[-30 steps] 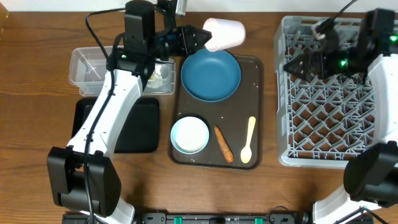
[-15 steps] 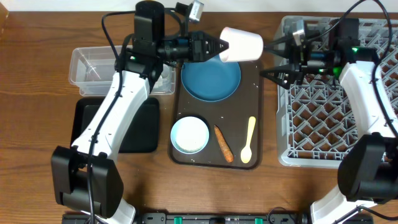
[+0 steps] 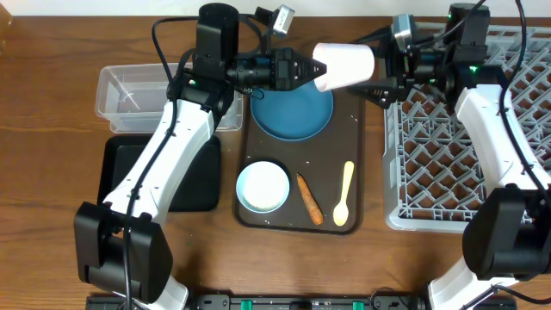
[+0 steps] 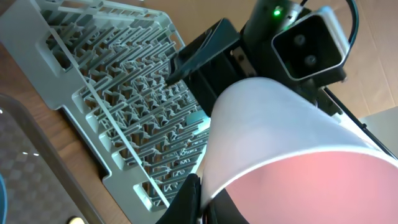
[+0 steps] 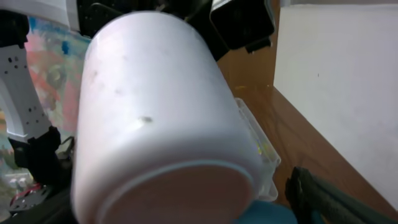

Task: Sort waste into correct bins and load items into the dishwasher rack
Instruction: 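Hold the pink cup out toward the right gripper for handover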

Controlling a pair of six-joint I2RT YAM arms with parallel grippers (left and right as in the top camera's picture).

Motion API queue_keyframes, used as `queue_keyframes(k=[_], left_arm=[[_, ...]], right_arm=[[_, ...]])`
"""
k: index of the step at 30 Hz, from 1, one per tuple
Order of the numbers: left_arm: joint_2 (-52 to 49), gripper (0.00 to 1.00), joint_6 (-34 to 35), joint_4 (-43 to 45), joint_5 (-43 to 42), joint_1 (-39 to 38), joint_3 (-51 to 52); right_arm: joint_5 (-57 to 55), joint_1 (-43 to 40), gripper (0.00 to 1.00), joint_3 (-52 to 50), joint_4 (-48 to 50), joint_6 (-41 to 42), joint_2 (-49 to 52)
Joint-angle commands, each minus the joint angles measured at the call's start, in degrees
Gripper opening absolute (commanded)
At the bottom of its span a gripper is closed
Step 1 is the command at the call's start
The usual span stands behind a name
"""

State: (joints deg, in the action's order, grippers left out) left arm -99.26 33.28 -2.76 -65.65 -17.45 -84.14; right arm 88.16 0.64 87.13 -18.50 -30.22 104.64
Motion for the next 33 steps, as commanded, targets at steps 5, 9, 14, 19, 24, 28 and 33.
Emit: queue_keyframes(k=[5, 9, 14, 19, 24, 28, 33], left_arm=[[-0.7, 0.06, 0.0, -0.1, -1.3, -0.3, -0.9], [-0.7, 0.06, 0.0, -0.1, -0.5, -0.2, -0.9], [-0.7, 0.06, -0.1, -0.2, 1.8, 0.2, -0.8], [-0.7, 0.06, -4.4, -4.2, 1.6, 2.4, -0.8], [-1.2, 0.06, -6.7, -4.4, -7.1, 6.7, -0.8], [-3.3, 0.06, -7.1, 0.2, -21.6, 9.2, -0.8], [-6.0, 0.06, -7.1, 0.7, -24.5, 9.5, -0.8]], right_arm=[[1.2, 2.2, 0.89, 0.1, 2.0, 7.1, 0.5], [1.2, 2.4, 0.9, 0.1, 2.0, 7.1, 0.5], [1.1, 1.8, 0.9, 0.1, 2.0, 7.5, 0.5], [-5.6, -0.5, 0.91, 0.1, 1.9, 13.8, 0.5], [-8.7, -2.3, 0.95, 0.1, -0.4, 14.1, 0.5], [-10.3, -2.0, 0.96, 0.1, -0.8, 14.1, 0.5], [-2.0, -0.3, 0.99, 0.1, 0.0, 7.9, 0.5]])
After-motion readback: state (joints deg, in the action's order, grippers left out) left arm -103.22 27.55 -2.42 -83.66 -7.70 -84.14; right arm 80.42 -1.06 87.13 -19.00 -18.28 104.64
